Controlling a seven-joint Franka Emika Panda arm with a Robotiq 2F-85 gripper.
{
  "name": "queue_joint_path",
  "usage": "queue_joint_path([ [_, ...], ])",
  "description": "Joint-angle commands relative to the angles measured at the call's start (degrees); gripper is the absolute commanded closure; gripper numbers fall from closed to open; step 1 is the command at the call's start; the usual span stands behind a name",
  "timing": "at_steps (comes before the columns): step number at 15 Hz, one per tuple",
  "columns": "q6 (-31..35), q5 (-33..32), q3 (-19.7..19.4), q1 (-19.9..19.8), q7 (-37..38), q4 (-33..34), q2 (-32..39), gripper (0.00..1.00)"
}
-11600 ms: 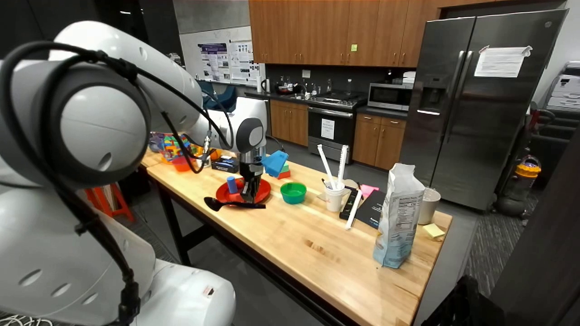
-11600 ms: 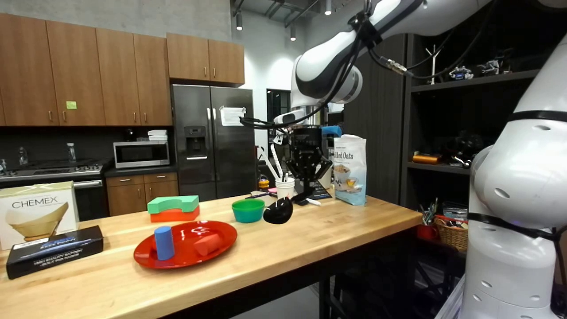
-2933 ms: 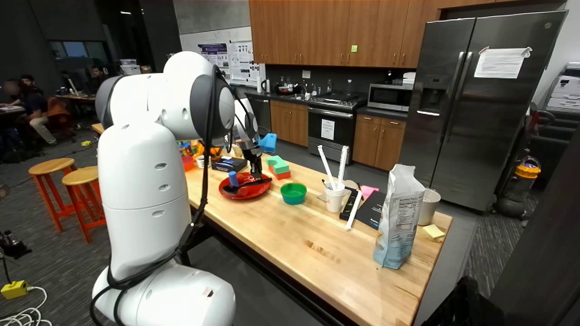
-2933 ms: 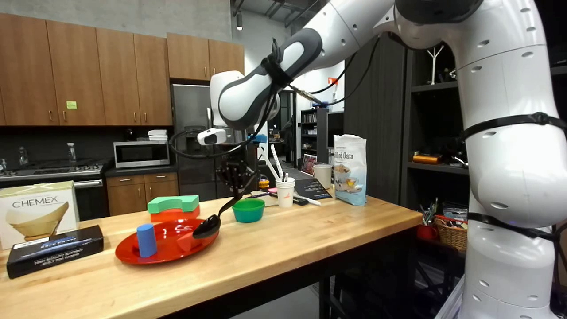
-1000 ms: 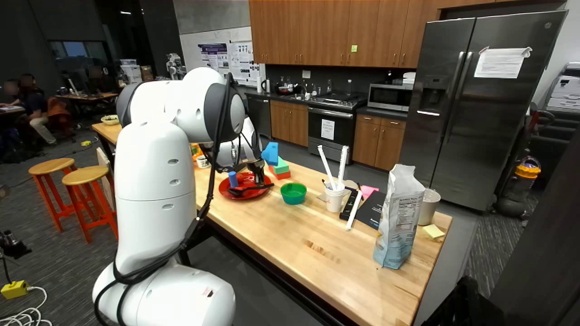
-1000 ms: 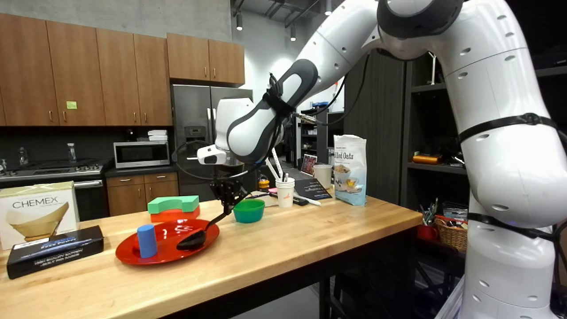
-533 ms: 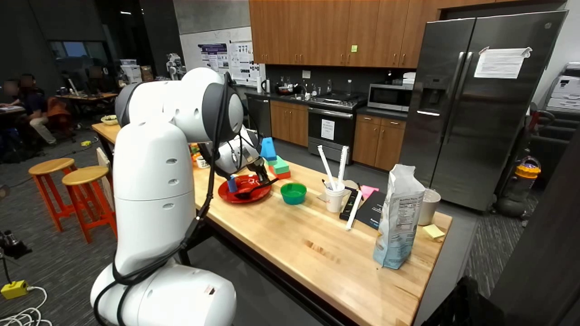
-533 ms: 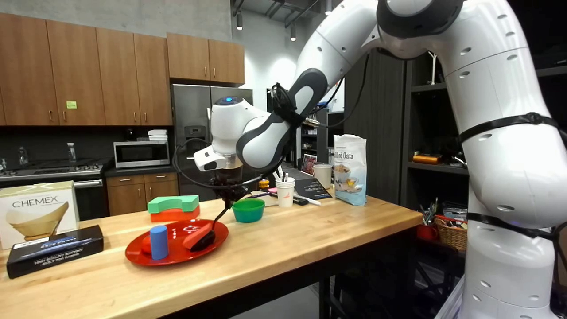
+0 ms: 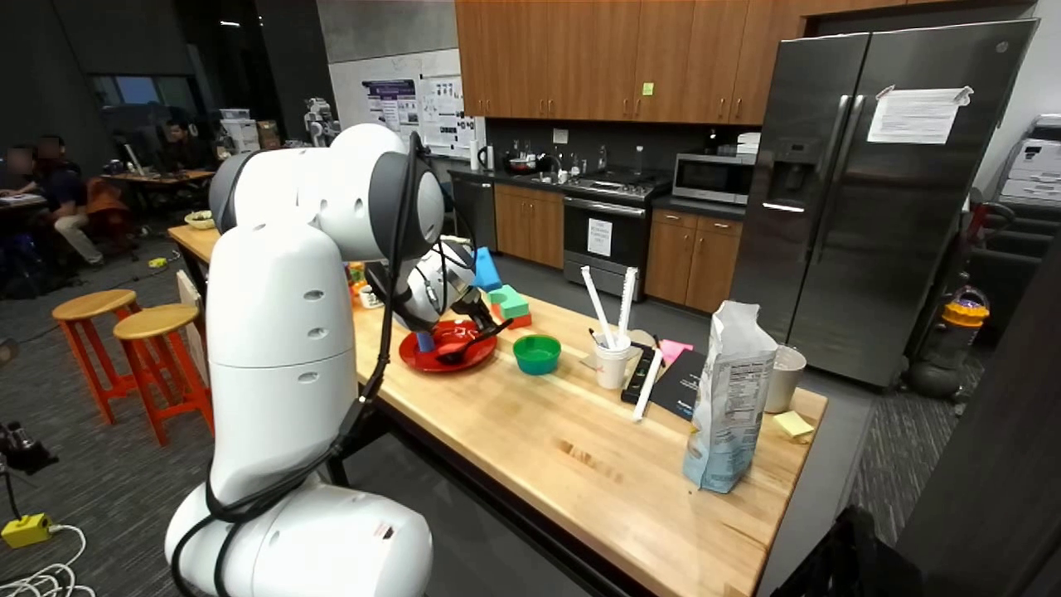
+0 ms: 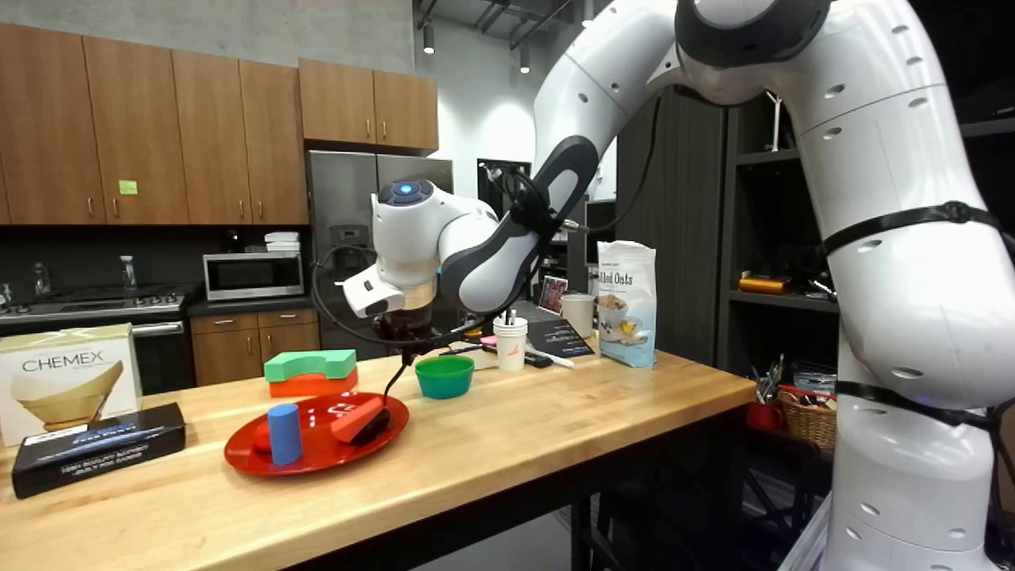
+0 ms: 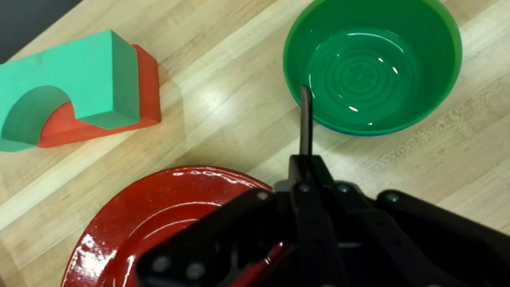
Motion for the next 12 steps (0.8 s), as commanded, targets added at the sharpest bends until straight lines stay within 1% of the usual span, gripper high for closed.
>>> queue_joint_path([
  [1, 1.3, -7.8, -0.4, -0.2, 6.6, -1.0, -1.0, 0.99],
  [4, 3.3, -16.9, -0.5, 0.2, 16.8, -0.6, -0.8, 0.99],
  [5, 4.3, -20.4, -1.5, 1.0, 20.9, -0.5, -0.8, 0.99],
  [12, 6.8, -41.6, -0.8, 0.7, 45.2, -1.5, -2.1, 0.99],
])
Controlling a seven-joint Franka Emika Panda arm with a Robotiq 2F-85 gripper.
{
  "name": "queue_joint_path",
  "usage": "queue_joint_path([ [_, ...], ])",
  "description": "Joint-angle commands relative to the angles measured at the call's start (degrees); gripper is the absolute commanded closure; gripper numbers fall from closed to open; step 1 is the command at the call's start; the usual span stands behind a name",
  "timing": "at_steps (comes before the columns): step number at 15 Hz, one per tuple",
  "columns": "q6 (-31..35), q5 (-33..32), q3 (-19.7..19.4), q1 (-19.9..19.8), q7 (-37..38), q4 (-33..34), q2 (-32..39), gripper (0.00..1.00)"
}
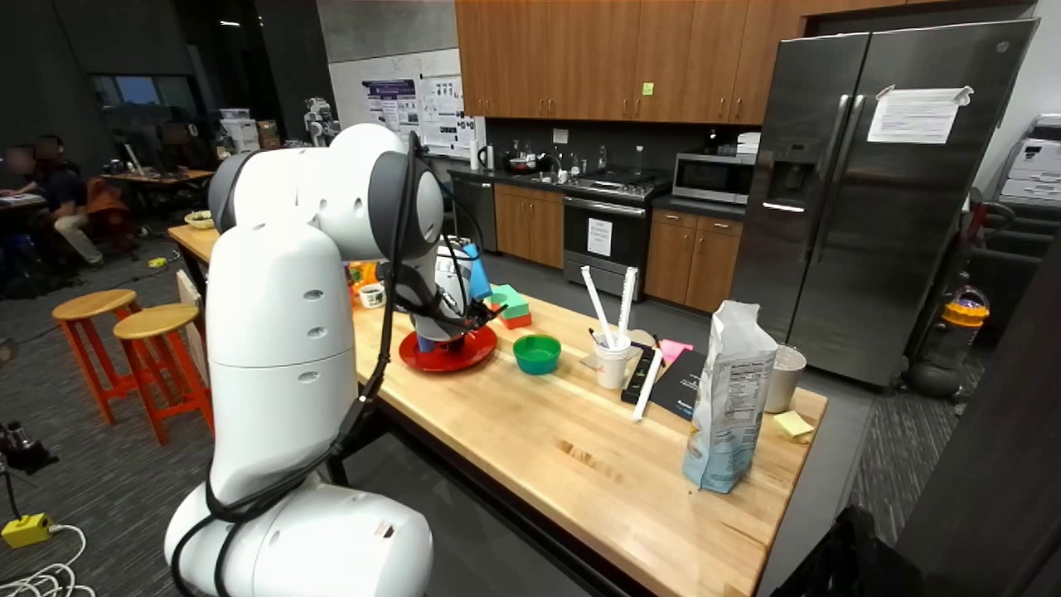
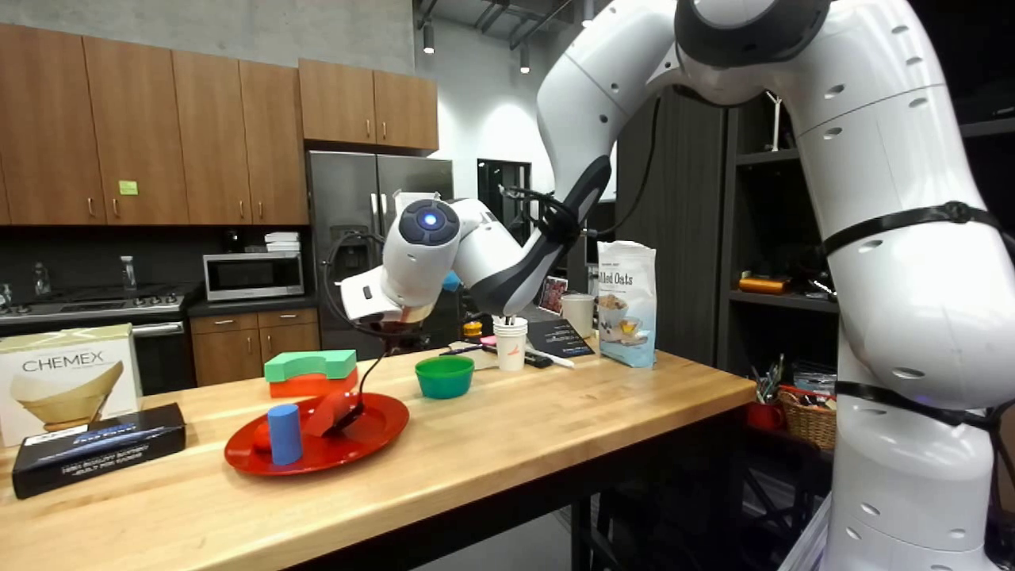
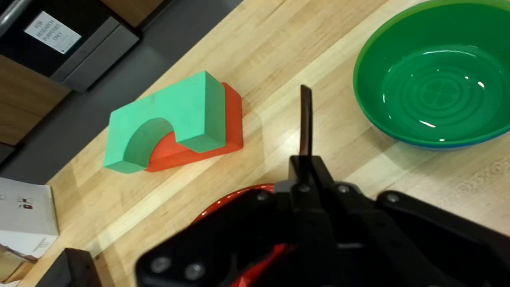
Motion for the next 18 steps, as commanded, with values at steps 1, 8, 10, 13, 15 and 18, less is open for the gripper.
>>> queue_joint_path([
  [1, 1.4, -10.5, -0.4, 0.2, 12.0, -1.7, -2.2, 0.99],
  [8, 4.8, -34.9, 0.2, -2.2, 37.3, -3.5, -1.6, 0.99],
  [10, 2.9, -32.5, 0.2, -1.4, 34.0, -2.6, -0.4, 0.99],
  [13, 2.9, -32.6, 0.2, -1.6, 33.9, -3.0, 0.0, 0.96],
  [15, 2.8, -32.6, 0.4, -1.4, 33.9, -2.8, 0.1, 0.96],
  [18, 2.6, -32.5, 0.4, -1.3, 33.9, -2.8, 0.1, 0.96],
])
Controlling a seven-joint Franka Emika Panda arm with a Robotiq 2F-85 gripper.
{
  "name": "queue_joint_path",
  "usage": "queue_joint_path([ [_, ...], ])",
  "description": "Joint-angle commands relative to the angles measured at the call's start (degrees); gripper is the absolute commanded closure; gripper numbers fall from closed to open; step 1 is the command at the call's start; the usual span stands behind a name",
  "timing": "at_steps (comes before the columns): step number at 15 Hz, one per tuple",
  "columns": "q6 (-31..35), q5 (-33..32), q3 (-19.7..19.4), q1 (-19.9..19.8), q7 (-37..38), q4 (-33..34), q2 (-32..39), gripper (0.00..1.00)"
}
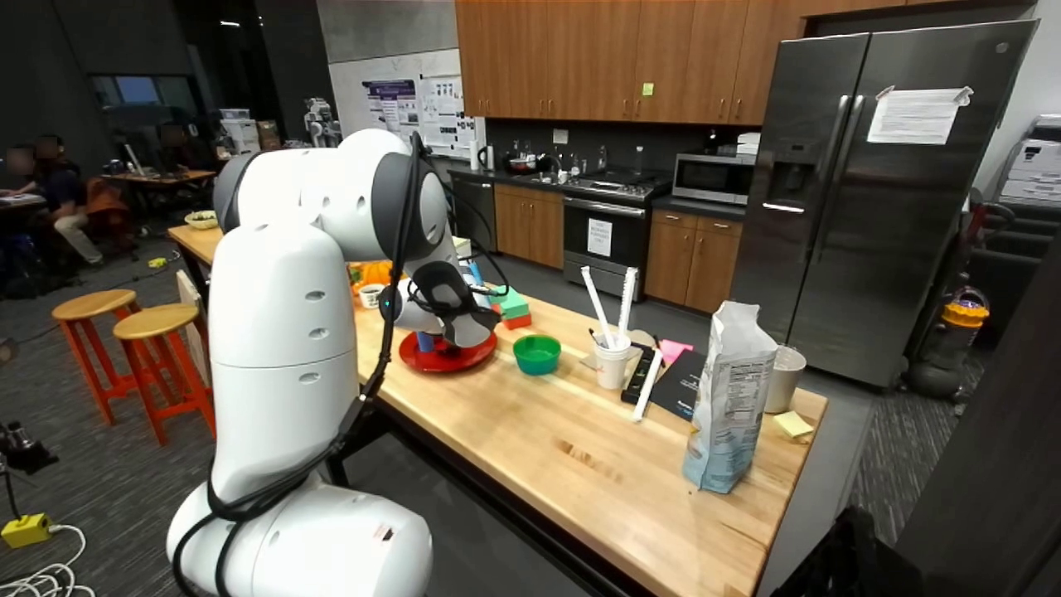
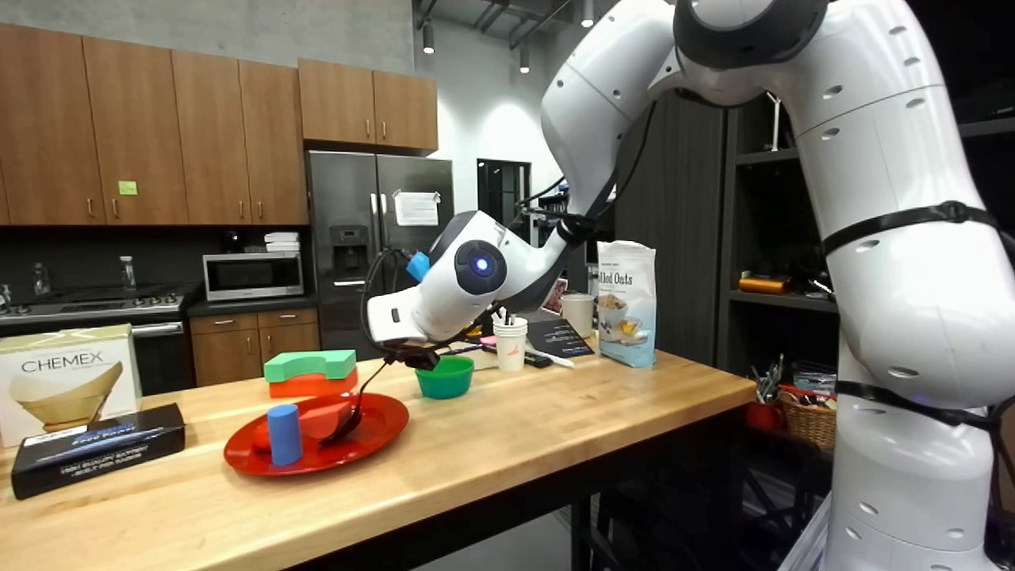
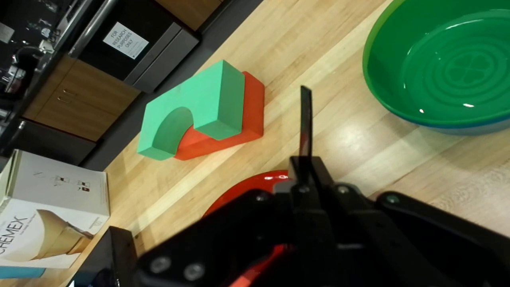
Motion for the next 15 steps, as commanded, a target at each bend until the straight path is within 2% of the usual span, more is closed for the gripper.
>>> queue_joint_path([
  [1, 0.0, 0.0, 0.0, 0.0, 0.0, 0.0, 0.0, 0.96],
  [9, -1.0, 0.4, -0.2, 0.0, -0.9, 2.0, 2.6, 0.99],
  [13, -6.2, -4.8, -0.3, 0.2, 0.6, 4.4, 4.1, 0.99],
  [15, -9.0, -7.9, 1.5, -1.2, 1.5, 5.4, 4.9, 0.99],
])
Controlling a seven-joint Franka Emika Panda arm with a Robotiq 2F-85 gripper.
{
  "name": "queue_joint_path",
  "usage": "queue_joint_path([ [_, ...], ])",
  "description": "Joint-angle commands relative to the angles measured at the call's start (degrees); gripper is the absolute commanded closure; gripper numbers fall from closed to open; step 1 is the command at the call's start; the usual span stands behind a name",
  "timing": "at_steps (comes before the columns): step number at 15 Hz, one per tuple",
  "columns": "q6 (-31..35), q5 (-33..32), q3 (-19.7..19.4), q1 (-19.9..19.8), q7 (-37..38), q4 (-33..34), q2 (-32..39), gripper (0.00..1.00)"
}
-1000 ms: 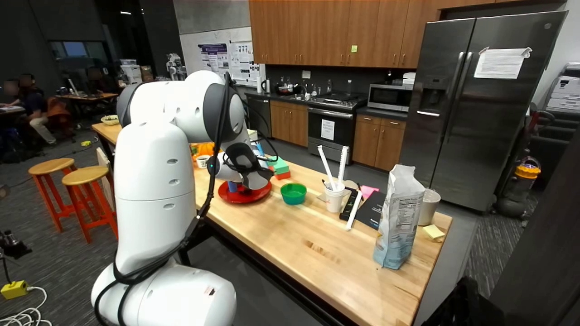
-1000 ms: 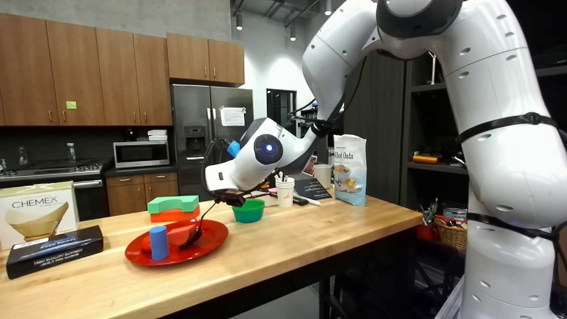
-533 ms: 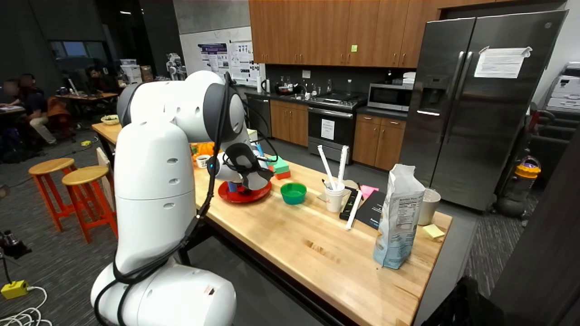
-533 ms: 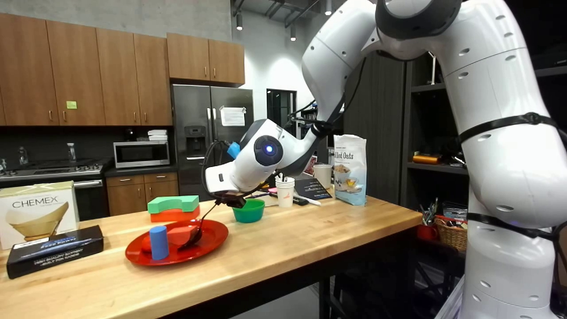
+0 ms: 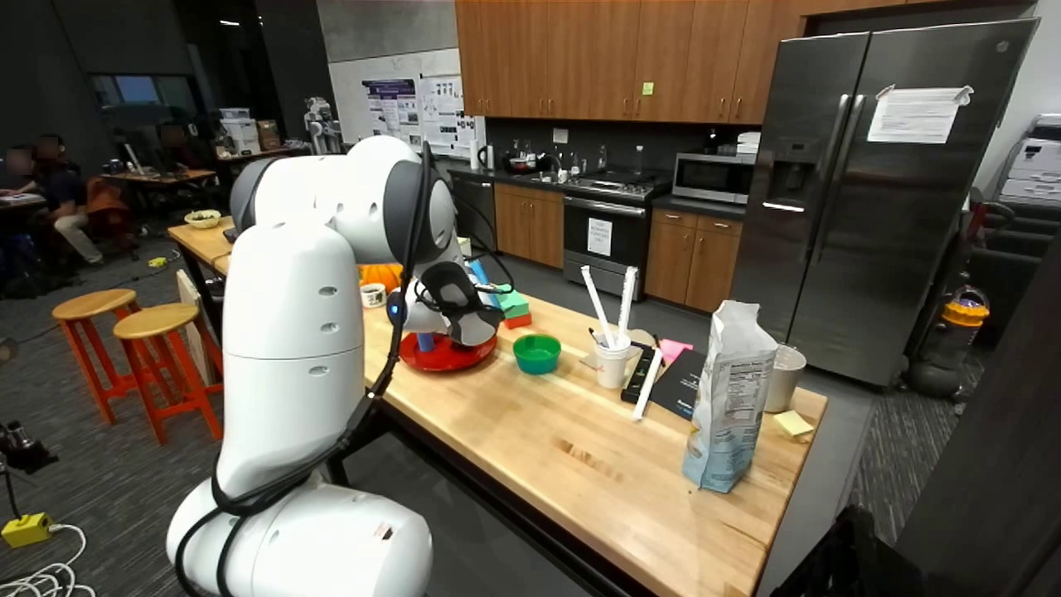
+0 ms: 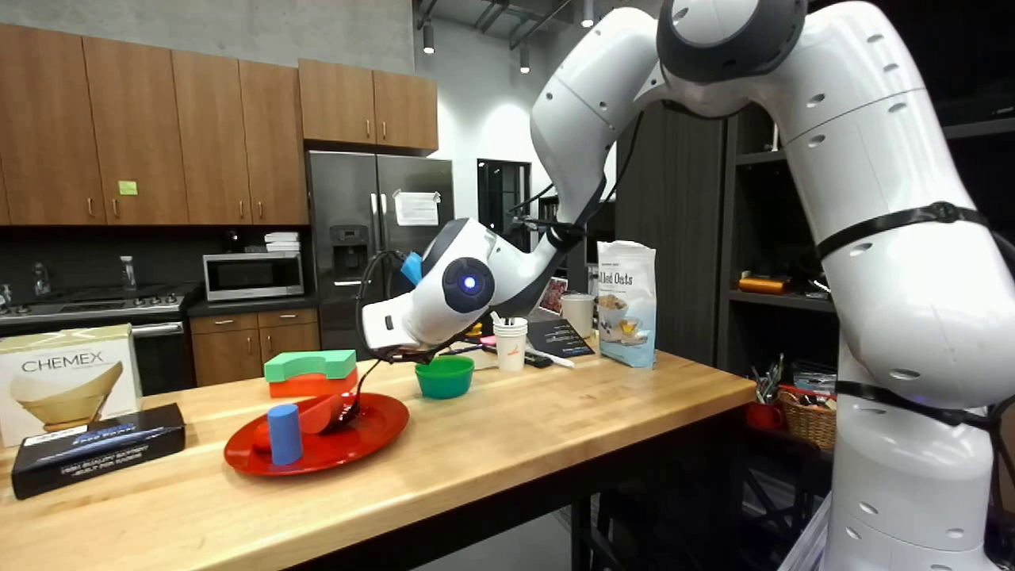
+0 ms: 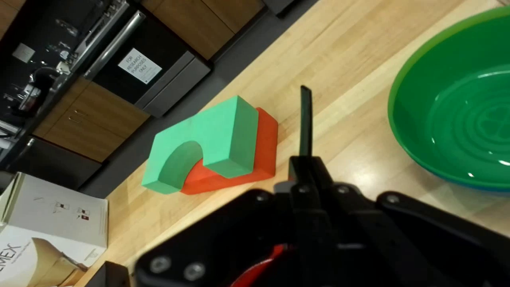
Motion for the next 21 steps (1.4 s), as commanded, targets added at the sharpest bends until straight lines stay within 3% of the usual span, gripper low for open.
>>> queue_joint_path([
  [1, -4.2, -6.2, 1.6, -1.3, 2.6, 2.5, 1.9, 0.99],
  [13, -14.7, -26.4, 5.7, -3.2, 22.3, 3.8, 6.5, 0.99],
  [14, -15.0, -23.3, 6.5, -2.1, 19.9, 4.4, 6.4, 0.99],
  [21, -14.9, -22.7, 7.9, -1.6, 19.0, 4.2, 7.1, 0.96],
])
